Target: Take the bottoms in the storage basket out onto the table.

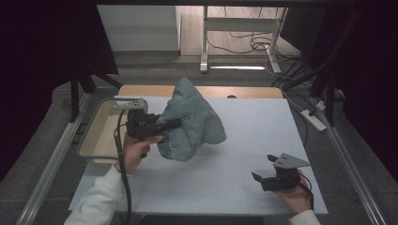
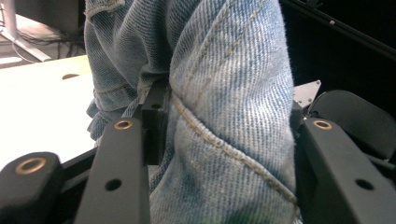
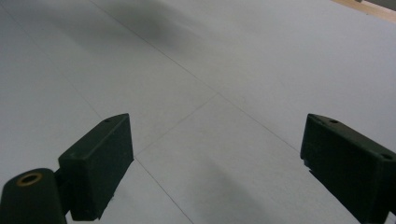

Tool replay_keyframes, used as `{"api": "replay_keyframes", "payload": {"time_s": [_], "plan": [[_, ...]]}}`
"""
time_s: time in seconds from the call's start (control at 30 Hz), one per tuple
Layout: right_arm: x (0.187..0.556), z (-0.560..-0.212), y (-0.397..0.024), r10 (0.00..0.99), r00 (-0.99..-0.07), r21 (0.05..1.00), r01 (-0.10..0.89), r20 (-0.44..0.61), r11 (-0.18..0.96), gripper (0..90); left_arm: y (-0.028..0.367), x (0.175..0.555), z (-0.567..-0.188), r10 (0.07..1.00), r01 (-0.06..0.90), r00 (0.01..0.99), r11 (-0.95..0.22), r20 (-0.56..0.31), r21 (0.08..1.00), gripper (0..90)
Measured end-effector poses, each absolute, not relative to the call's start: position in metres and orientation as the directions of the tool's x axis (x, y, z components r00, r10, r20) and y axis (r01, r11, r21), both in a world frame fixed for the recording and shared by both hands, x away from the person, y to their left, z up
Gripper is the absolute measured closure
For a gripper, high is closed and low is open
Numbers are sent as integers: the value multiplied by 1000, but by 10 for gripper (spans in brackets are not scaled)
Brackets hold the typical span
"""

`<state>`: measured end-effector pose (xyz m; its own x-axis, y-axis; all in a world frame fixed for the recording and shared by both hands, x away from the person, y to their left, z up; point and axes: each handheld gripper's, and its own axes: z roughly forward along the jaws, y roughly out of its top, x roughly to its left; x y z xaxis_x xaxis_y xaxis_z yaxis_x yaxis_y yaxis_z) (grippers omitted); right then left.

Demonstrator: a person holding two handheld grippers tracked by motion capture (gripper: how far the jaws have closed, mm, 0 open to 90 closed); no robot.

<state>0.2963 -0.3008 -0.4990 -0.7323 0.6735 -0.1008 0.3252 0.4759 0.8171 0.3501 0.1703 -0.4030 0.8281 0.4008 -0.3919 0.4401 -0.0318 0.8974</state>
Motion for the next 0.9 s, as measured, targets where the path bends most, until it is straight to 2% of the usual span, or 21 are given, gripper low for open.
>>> {"api": "replay_keyframes", "payload": {"time_s": [0.9], "plan": [[296, -500, -301, 674, -731, 815, 325, -107, 481, 94, 120, 343, -428, 334, 470, 853, -160, -401, 868, 534]]}}
